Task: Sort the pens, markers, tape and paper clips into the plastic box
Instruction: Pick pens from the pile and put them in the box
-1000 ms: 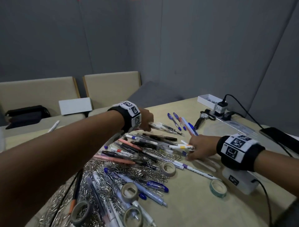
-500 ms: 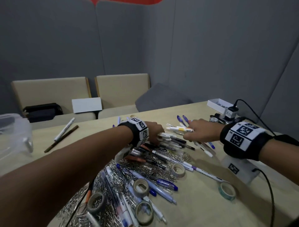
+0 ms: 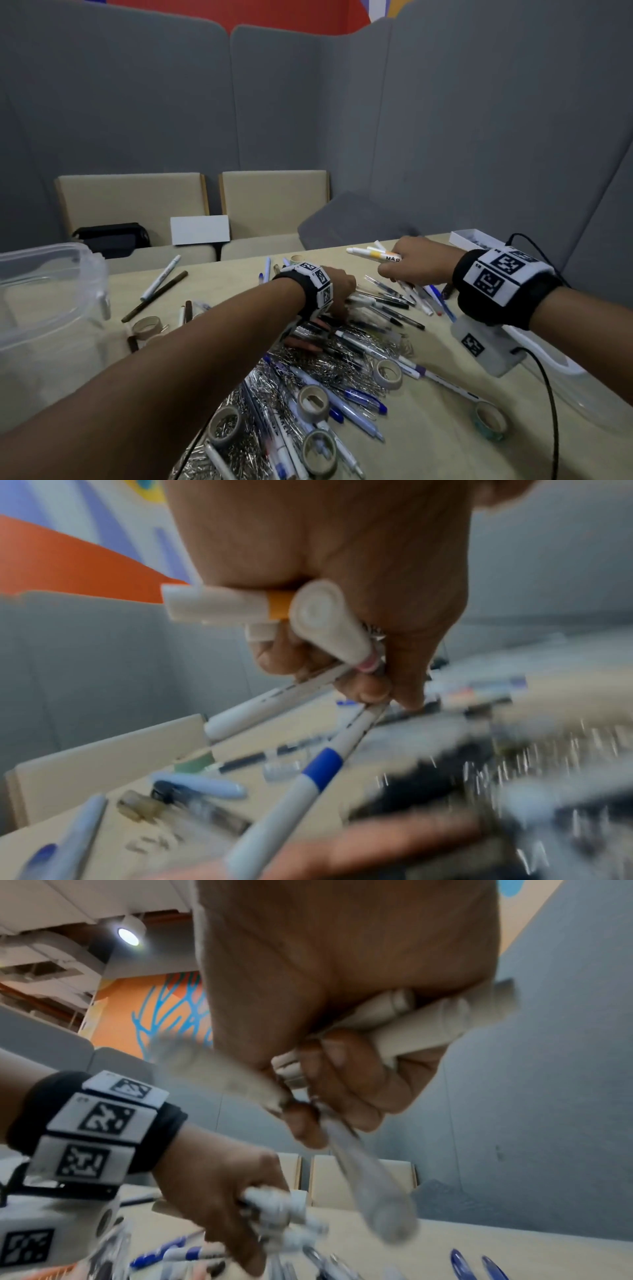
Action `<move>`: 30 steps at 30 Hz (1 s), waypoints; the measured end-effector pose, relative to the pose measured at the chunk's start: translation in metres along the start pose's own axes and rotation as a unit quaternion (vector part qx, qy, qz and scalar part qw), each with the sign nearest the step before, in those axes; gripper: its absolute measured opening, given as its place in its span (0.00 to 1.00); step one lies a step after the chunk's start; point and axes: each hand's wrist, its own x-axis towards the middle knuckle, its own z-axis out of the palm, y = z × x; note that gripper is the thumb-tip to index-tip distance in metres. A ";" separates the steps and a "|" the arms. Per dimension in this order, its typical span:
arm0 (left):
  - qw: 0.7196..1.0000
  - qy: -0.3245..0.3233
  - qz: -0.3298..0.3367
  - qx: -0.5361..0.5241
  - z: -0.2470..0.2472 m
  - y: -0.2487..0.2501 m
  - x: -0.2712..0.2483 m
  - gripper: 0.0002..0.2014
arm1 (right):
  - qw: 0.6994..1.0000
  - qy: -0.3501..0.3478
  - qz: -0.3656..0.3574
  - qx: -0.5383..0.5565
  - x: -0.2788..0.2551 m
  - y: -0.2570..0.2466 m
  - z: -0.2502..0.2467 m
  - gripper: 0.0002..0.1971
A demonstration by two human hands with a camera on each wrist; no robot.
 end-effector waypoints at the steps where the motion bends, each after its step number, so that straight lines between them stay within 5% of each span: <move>1: 1.000 0.019 -0.001 0.000 -0.005 -0.003 -0.005 0.23 | 1.000 0.010 -0.001 0.001 0.000 -0.003 -0.003 0.15; 7: 0.977 0.116 -0.115 -0.141 -0.086 -0.036 -0.066 0.14 | 0.988 0.080 -0.061 0.120 0.002 -0.037 -0.033 0.16; 12: 0.945 0.149 -0.227 -0.184 -0.137 -0.084 -0.175 0.20 | 0.946 0.118 -0.167 0.251 0.005 -0.119 -0.044 0.12; 18: 0.880 0.145 -0.379 -0.247 -0.137 -0.152 -0.309 0.19 | 0.912 0.014 -0.226 0.341 -0.003 -0.243 -0.032 0.15; 21: 0.852 0.112 -0.450 -0.242 -0.114 -0.175 -0.363 0.20 | 0.891 -0.098 -0.203 0.394 -0.016 -0.300 -0.012 0.11; 25: 0.781 0.082 -0.513 -0.347 -0.073 -0.196 -0.399 0.18 | 0.885 -0.174 -0.178 0.393 -0.031 -0.362 0.016 0.03; 30: 0.704 0.060 -0.553 -0.443 -0.041 -0.217 -0.415 0.13 | 0.890 -0.185 -0.164 0.382 -0.040 -0.408 0.037 0.03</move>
